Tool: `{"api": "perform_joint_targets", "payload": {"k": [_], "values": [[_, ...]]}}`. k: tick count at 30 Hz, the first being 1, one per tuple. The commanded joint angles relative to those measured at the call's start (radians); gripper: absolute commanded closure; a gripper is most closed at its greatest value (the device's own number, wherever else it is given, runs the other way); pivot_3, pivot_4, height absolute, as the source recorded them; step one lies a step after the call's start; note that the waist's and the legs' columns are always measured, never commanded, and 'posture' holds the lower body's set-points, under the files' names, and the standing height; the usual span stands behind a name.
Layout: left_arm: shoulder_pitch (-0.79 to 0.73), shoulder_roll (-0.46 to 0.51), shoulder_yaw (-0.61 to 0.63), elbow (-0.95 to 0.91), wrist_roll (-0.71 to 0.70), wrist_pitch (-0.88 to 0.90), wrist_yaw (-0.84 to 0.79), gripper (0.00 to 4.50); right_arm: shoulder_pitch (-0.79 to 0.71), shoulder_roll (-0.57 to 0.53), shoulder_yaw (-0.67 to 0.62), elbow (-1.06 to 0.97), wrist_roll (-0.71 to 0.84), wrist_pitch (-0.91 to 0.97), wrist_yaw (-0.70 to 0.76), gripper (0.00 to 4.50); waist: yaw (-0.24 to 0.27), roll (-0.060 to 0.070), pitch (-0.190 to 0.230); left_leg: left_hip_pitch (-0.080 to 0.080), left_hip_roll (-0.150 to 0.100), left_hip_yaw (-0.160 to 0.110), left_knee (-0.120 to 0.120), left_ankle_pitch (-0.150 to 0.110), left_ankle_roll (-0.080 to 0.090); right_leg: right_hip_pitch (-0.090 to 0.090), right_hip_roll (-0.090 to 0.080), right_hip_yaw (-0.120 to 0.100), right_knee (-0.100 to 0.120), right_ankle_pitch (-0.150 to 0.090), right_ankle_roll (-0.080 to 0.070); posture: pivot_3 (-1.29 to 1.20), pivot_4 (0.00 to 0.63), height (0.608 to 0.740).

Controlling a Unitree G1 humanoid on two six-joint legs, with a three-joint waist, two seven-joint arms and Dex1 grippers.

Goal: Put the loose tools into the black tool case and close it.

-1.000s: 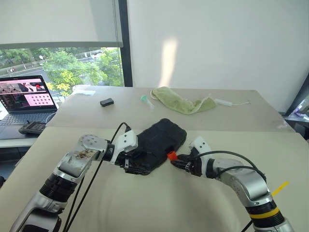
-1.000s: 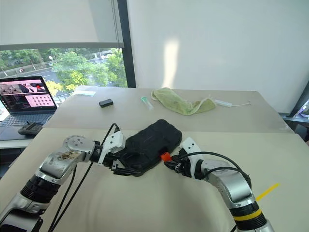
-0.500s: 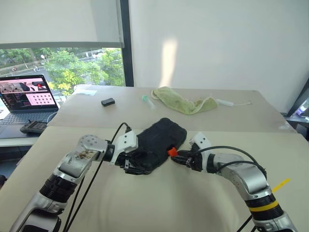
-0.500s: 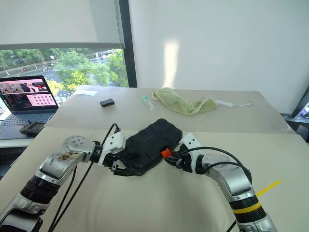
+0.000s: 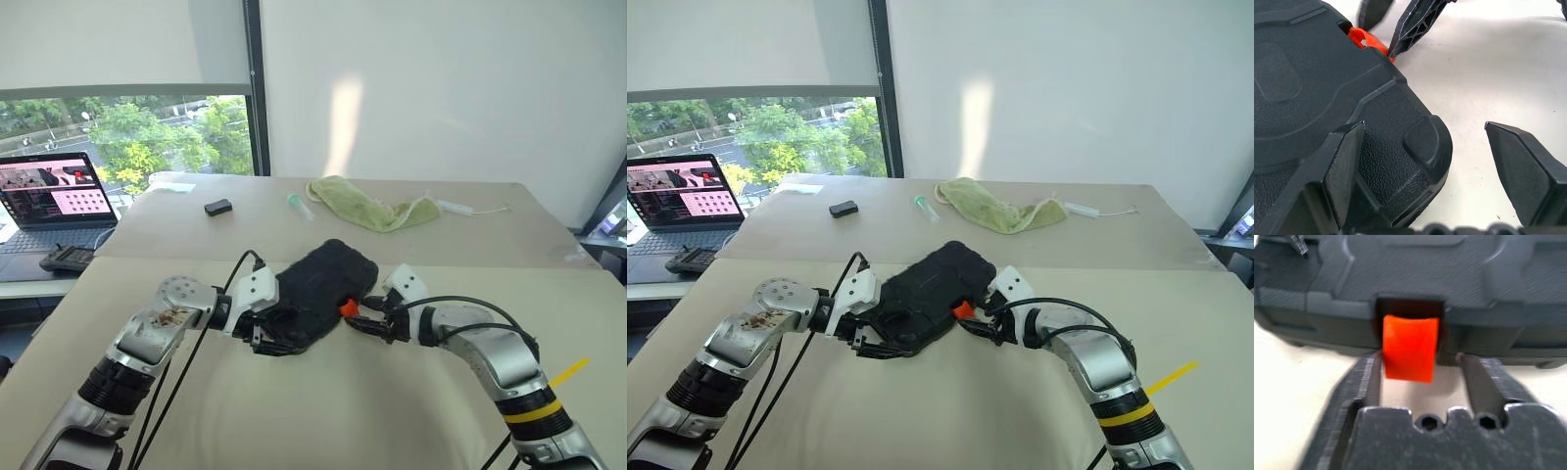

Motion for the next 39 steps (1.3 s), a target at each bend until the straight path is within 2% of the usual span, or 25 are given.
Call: {"api": "perform_joint_targets", "payload": {"k": [1,2,5,9,10,12,13,20,25,31,35,39], "values": [[0.027,0.006,-0.034,0.032,0.03,0.03,0.005,0.27,0.025,-0.05,-0.083,-0.135,0.068,0.075,0.022,1.05,0.001,0.0,0.0,0.0,0.0,0.0,0.0,0.0,0.0,0.0,0.0,0.0,0.0,0.0,0.0,0.0,0.15,0.74],[0.028,0.005,-0.034,0.034,0.03,0.029,0.006,0.27,0.032,-0.058,-0.096,-0.151,0.079,0.099,0.017,1.05,0.003,0.0,0.0,0.0,0.0,0.0,0.0,0.0,0.0,0.0,0.0,0.0,-0.001,0.0,0.0,0.0,0.15,0.74],[0.028,0.002,-0.036,0.043,0.033,0.022,0.009,0.27,0.059,-0.077,-0.123,-0.19,0.114,0.157,0.009,1.79,0.005,0.0,0.0,0.0,0.0,0.0,0.0,0.0,0.0,0.001,0.0,0.0,-0.001,0.0,0.0,0.0,0.15,0.74],[0.023,-0.002,-0.038,0.057,0.036,0.015,0.011,0.27,0.064,-0.059,-0.129,-0.208,0.141,0.19,-0.009,3.22,0.004,0.001,-0.001,0.001,0.0,0.0,0.0,0.0,0.0,0.001,-0.001,0.0,-0.001,0.0,0.0,0.0,0.15,0.74],[0.022,-0.003,-0.04,0.063,0.039,0.011,0.011,0.27,0.057,-0.048,-0.118,-0.202,0.137,0.188,-0.016,3.41,0.004,0.001,-0.001,0.001,0.0,0.0,0.0,0.0,0.0,0.001,-0.001,0.0,-0.001,0.0,0.0,0.0,0.15,0.74],[0.021,-0.006,-0.044,0.075,0.044,-0.001,0.01,0.27,0.035,-0.021,-0.089,-0.171,0.12,0.176,-0.032,4.22,0.005,0.002,-0.001,0.001,0.0,0.0,0.0,0.0,0.0,0.001,0.0,0.0,-0.001,0.0,0.0,0.0,0.15,0.74],[0.022,-0.007,-0.045,0.08,0.046,-0.008,0.01,0.27,0.025,-0.011,-0.076,-0.153,0.109,0.168,-0.036,4.45,0.004,0.002,-0.001,0.001,0.0,0.0,0.0,0.0,0.0,0.001,-0.001,0.0,-0.001,0.0,0.0,0.0,0.15,0.74],[0.019,-0.018,-0.052,0.116,0.057,-0.04,0.007,0.27,-0.093,0.063,0.065,0.103,-0.017,0.077,-0.037,4.45,0.002,0.002,-0.002,0.002,0.0,0.0,0.0,0.0,0.0,0.002,0.0,0.0,-0.001,0.0,0.0,0.0,0.15,0.74],[0.016,-0.022,-0.054,0.121,0.061,-0.042,0.008,0.27,-0.132,0.103,0.075,0.179,-0.05,0.034,-0.027,4.45,-0.005,0.003,-0.002,0.002,0.0,0.0,-0.001,0.0,0.0,0.001,0.0,0.0,0.001,0.0,-0.001,0.0,0.15,0.74],[0.023,-0.026,-0.055,0.104,0.059,-0.028,0.018,0.27,-0.14,0.115,0.061,0.19,-0.058,0.011,-0.01,4.45,-0.008,0.003,-0.002,0.002,0.0,0.0,0.0,0.0,0.0,0.001,0.0,0.0,0.001,0.0,-0.001,0.0,0.15,0.74],[0.029,-0.044,-0.028,0.1,0.053,-0.051,0.053,0.27,-0.104,0.085,0.058,0.141,-0.071,-0.004,0.007,4.45,-0.008,0.003,-0.002,0.002,0.0,0.0,0.0,0.0,0.0,0.001,0.0,0.0,0.001,0.0,-0.001,0.0,0.15,0.74],[0.084,-0.138,0.144,0.062,-0.055,-0.093,0.162,0.27,0.031,0.02,-0.015,-0.06,-0.059,-0.089,0.009,4.45,0.005,0.004,-0.002,0.0,0.0,-0.001,0.0,0.0,0.0,0.001,-0.002,-0.001,0.0,0.0,-0.001,0.0,0.15,0.74]]}}
